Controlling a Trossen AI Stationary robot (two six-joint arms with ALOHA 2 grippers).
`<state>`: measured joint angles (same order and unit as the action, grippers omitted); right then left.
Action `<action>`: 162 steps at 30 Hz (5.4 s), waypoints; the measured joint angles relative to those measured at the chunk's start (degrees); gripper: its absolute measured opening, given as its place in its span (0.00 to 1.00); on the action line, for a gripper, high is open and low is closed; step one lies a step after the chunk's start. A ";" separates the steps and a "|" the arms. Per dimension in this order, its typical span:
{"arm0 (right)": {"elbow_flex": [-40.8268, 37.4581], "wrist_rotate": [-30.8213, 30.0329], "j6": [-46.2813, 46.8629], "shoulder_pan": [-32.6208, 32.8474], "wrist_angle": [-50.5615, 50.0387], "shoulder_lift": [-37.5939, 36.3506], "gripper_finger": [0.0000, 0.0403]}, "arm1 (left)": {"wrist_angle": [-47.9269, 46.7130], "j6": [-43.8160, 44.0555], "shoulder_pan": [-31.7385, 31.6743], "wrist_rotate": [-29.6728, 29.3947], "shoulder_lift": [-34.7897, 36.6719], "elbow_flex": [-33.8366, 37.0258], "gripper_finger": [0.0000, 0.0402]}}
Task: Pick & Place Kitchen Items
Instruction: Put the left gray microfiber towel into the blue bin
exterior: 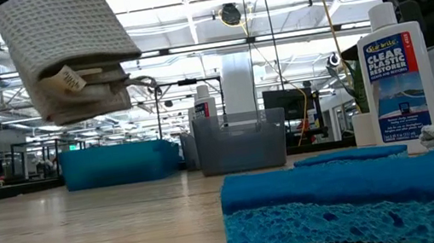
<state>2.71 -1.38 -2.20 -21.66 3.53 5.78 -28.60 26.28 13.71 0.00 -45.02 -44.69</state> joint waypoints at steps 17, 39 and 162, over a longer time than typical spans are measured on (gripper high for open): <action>0.00 0.00 0.00 0.00 0.00 0.00 0.05 | -12.08 -11.30 -10.46 -1.82 -0.51 -3.08 0.03; 0.00 0.01 0.00 0.01 0.01 0.02 0.05 | 4.08 -66.82 -22.11 -32.17 -5.38 -3.61 0.05; 0.01 0.01 0.00 0.01 0.03 0.01 0.05 | -8.73 -30.24 -44.72 -2.97 -32.67 -4.12 0.33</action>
<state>2.72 -1.37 -2.20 -21.65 3.56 5.79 -37.33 -3.96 -31.00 -2.96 -77.69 -48.81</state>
